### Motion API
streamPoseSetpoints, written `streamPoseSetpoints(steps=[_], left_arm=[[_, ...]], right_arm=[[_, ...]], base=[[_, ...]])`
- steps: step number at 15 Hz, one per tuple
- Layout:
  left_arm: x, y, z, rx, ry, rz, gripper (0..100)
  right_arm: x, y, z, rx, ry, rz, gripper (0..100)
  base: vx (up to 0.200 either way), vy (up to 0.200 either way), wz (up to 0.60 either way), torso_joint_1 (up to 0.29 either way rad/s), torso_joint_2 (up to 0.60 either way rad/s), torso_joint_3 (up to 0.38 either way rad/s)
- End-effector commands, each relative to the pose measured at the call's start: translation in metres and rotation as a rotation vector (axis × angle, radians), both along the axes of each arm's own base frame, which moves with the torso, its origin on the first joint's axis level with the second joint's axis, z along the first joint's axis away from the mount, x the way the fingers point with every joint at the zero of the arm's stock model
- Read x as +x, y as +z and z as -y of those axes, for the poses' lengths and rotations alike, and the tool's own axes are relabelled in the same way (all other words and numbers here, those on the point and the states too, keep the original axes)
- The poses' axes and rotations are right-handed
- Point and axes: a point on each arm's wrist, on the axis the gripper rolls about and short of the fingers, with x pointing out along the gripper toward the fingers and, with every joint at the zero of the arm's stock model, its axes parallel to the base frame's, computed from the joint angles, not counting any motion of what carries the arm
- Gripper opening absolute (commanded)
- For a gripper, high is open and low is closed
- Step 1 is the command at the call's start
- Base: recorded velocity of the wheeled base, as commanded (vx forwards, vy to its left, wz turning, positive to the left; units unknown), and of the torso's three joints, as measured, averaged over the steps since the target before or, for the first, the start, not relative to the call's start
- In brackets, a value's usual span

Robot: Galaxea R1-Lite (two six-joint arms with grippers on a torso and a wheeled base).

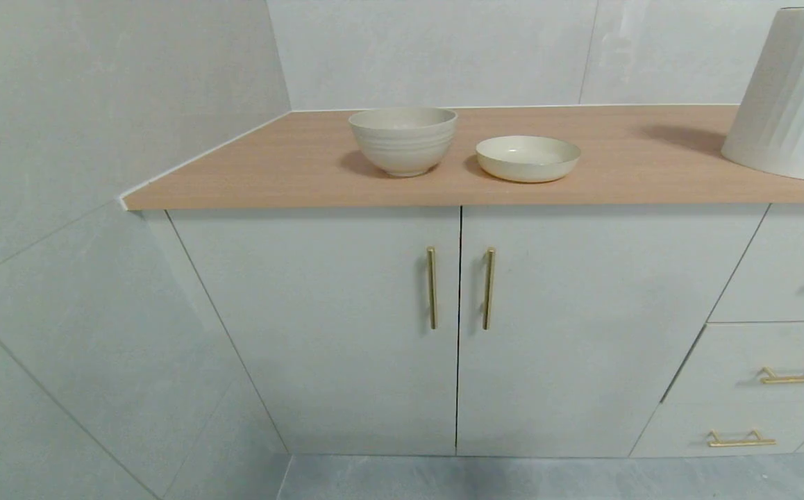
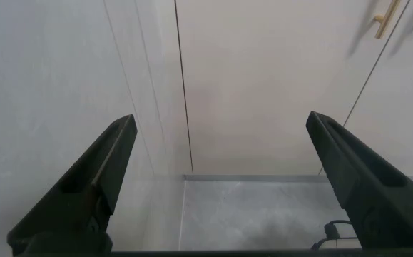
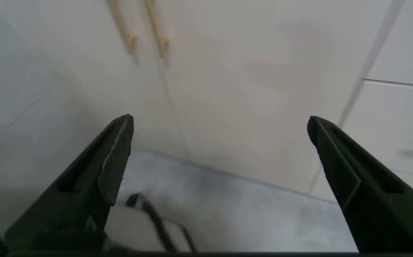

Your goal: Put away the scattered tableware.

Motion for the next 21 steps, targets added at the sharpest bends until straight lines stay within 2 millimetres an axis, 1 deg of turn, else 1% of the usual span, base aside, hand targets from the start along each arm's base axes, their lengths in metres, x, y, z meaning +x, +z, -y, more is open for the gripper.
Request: streamPoseSetpoints(steps=[1, 3, 6, 7, 8, 9, 12, 14, 17, 18, 21], left_arm=[[0.000, 0.000, 0.000, 0.000, 0.001, 0.000, 100], [0.000, 0.000, 0.000, 0.000, 0.000, 0.000, 100], [0.000, 0.000, 0.000, 0.000, 0.000, 0.000, 100], [0.000, 0.000, 0.000, 0.000, 0.001, 0.000, 100], [0.000, 0.000, 0.000, 0.000, 0.000, 0.000, 100], [0.000, 0.000, 0.000, 0.000, 0.001, 0.000, 100], [0.000, 0.000, 0.000, 0.000, 0.000, 0.000, 100], [0.000, 0.000, 0.000, 0.000, 0.000, 0.000, 100], [0.000, 0.000, 0.000, 0.000, -0.002, 0.000, 100], [0.000, 0.000, 0.000, 0.000, 0.000, 0.000, 100], [0.000, 0.000, 0.000, 0.000, 0.001, 0.000, 100]], right_arm=[[0.067, 0.031, -0.010, -0.002, 0.134, -0.209, 100], [0.097, 0.034, -0.025, -0.018, 0.226, -0.289, 100], [0.155, 0.024, -0.054, -0.034, 0.310, -0.311, 100], [0.170, 0.021, -0.061, -0.034, 0.322, -0.305, 100], [0.191, 0.016, -0.076, -0.027, 0.353, -0.302, 100], [0.203, 0.018, -0.089, -0.012, 0.378, -0.305, 100], [0.231, 0.020, -0.126, 0.024, 0.452, -0.330, 100], [0.246, 0.015, -0.143, 0.026, 0.477, -0.349, 100], [0.278, 0.000, -0.168, 0.057, 0.489, -0.340, 100], [0.284, -0.006, -0.173, 0.078, 0.493, -0.316, 100], [0.290, -0.020, -0.183, 0.123, 0.488, -0.246, 100]], base=[[0.000, 0.000, 0.00, 0.000, 0.00, 0.000], [0.000, 0.000, 0.00, 0.000, 0.00, 0.000], [0.000, 0.000, 0.00, 0.000, 0.00, 0.000], [0.000, 0.000, 0.00, 0.000, 0.00, 0.000], [0.000, 0.000, 0.00, 0.000, 0.00, 0.000], [0.000, 0.000, 0.00, 0.000, 0.00, 0.000], [0.000, 0.000, 0.00, 0.000, 0.00, 0.000], [0.000, 0.000, 0.00, 0.000, 0.00, 0.000], [0.000, 0.000, 0.00, 0.000, 0.00, 0.000], [0.000, 0.000, 0.00, 0.000, 0.00, 0.000], [0.000, 0.000, 0.00, 0.000, 0.00, 0.000]])
